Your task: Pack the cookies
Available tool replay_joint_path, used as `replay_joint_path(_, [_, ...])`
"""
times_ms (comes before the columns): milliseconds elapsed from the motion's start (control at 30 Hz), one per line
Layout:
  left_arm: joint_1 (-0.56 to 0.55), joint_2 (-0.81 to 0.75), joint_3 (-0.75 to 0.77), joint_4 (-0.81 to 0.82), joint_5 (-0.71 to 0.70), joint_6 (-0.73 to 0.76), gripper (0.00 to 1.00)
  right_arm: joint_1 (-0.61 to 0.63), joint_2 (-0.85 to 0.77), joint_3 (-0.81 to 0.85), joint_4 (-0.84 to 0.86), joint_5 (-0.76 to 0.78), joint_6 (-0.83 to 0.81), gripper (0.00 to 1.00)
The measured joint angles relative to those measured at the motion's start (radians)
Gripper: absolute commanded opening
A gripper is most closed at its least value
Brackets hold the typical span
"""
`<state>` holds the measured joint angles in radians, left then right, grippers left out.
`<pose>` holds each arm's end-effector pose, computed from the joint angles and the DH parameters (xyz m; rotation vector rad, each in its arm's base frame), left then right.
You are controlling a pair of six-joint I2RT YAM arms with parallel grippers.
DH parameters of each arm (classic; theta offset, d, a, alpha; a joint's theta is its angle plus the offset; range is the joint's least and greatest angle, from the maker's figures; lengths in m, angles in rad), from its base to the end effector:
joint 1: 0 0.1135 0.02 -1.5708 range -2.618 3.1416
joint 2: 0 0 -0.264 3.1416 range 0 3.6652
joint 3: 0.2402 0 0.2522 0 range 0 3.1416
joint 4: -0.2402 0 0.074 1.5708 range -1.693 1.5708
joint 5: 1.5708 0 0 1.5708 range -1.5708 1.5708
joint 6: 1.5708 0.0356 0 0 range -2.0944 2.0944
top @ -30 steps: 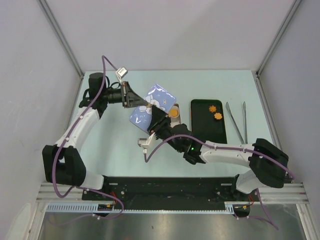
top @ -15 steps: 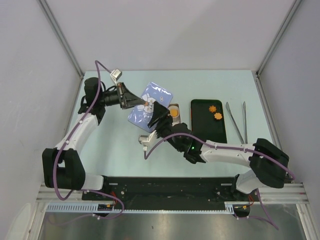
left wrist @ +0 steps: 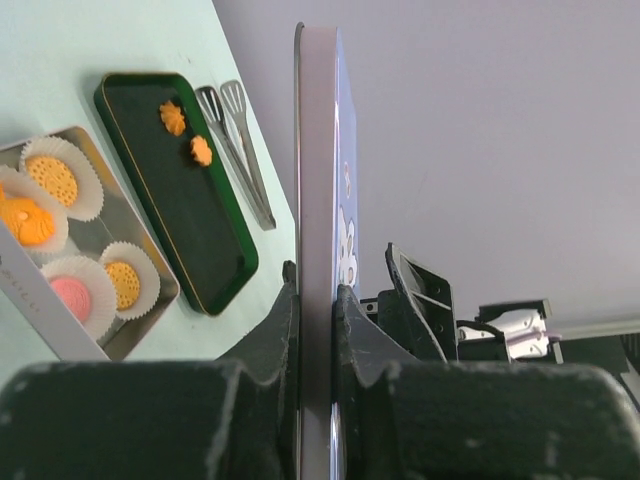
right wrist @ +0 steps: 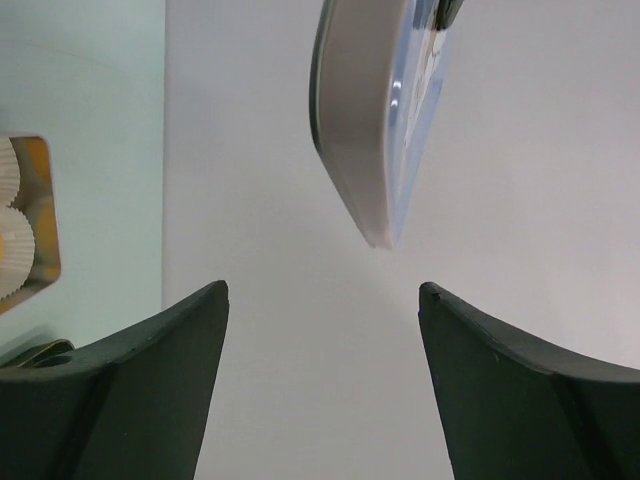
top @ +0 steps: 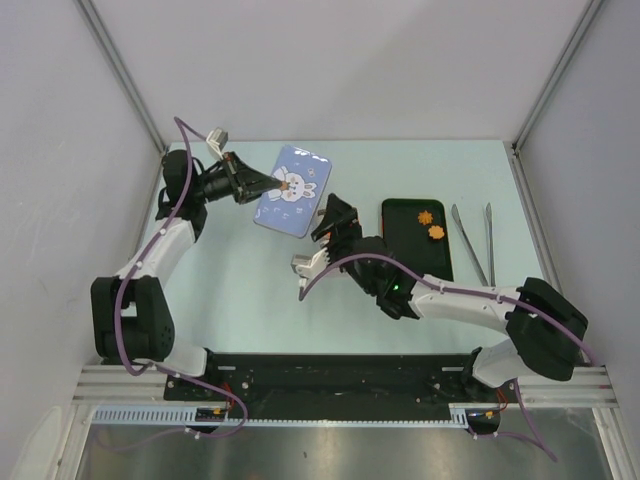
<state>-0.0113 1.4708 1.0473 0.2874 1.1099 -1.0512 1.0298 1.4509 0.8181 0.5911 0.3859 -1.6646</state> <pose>0.3302 -0.0356 0.3180 -0.0472 1.9512 -1.6763 0.1806 0.2745 0.2747 -1.5315 0.6635 -0.7956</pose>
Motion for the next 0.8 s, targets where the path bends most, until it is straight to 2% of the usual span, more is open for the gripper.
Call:
replay_joint_path(200, [0.002, 0.016, -0.003, 0.072, -0.085, -0.059, 0.00, -0.074, -0.025, 0.017, -0.049, 0.009, 0.067, 0.83])
replay_joint_path(400, [0.000, -0.005, -0.079, 0.103, -0.229, -0.070, 0.00, -0.209, -0.026, 0.199, -0.211, 0.060, 0.264, 0.85])
replay_joint_path(633, [-0.057, -0.008, -0.143, 0.064, -0.385, -0.063, 0.00, -0.444, -0.024, 0.495, -0.531, 0.117, 0.647, 0.88])
replay_joint_path(800, [-0.143, 0.037, -0.143, 0.061, -0.449, -0.055, 0.00, -0.602, -0.027, 0.597, -0.808, 0.064, 0.877, 0.90])
